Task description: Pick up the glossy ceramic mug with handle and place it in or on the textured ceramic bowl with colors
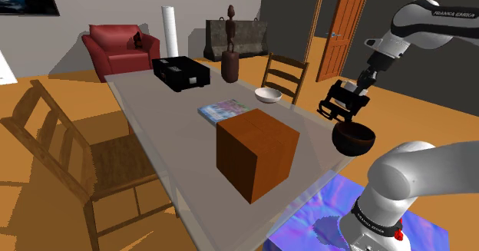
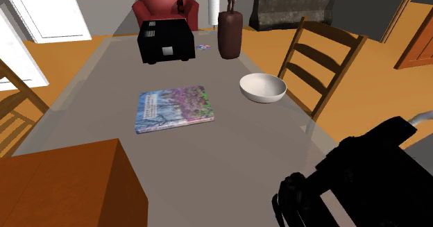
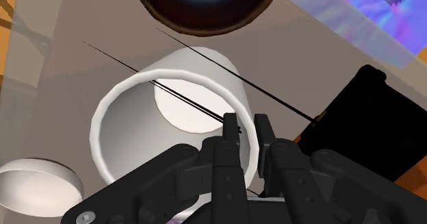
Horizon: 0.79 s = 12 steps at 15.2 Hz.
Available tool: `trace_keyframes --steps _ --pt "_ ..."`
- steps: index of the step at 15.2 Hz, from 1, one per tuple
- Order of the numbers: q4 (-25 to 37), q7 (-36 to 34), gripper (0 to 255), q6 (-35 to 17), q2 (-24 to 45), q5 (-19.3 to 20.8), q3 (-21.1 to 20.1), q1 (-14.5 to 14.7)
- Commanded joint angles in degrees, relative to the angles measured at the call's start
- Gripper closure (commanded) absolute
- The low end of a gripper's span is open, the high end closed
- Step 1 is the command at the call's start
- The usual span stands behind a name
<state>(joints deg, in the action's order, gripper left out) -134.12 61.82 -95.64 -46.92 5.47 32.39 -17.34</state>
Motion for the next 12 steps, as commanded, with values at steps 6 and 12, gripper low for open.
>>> trace_keyframes --steps 6,12 --pt "-2.5 3.8 255 2.6 -4.8 3.6 2.8 -3.7" --pt "-7.2 4.5 255 -1.4 -5.4 4.9 4.3 -4.4"
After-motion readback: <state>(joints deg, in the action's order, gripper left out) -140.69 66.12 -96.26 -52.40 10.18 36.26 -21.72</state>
